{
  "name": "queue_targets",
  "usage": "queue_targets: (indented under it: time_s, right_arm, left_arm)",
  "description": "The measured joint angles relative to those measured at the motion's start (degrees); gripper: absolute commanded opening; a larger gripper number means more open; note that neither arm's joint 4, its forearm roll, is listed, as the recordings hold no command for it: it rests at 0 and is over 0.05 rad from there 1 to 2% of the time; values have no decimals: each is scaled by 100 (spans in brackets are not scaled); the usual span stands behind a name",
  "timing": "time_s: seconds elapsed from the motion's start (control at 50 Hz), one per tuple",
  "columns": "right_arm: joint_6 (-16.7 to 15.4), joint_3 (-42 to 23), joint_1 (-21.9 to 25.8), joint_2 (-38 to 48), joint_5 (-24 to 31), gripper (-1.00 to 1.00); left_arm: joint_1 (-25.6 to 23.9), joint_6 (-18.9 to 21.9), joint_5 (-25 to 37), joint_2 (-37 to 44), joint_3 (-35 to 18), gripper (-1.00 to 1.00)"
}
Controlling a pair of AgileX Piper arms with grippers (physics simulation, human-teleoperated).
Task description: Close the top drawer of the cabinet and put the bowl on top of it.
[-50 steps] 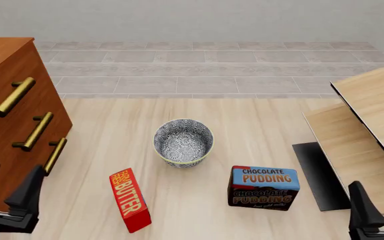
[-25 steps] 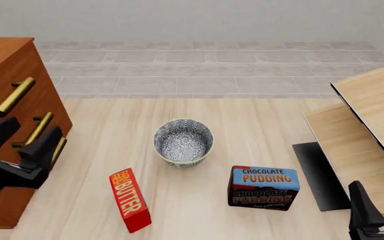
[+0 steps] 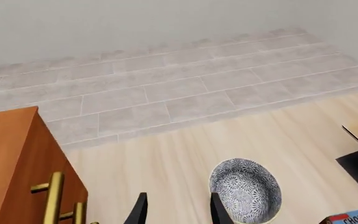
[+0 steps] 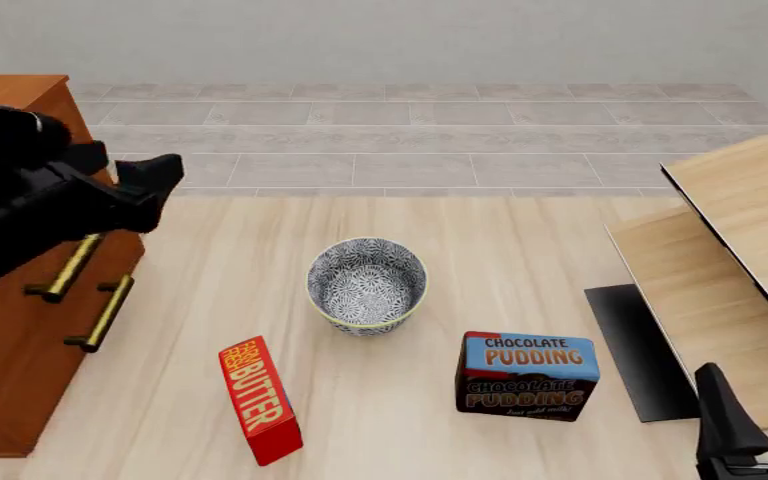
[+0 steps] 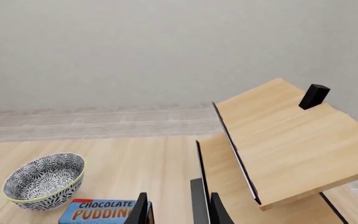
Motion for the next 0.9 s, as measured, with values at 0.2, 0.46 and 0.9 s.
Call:
queue_targets:
  time_s: [0.2, 0.46, 0.9]
  right_arm:
    - [16, 20, 2, 1, -4, 100]
    - [57, 32, 7, 2, -2, 100]
    - [59, 30, 29, 2, -13, 100]
  left_arm:
    - [90, 30, 199, 1224, -960, 100]
    - [72, -69, 451, 2449, -1978, 100]
    - [-74, -289, 419, 3431, -2485, 100]
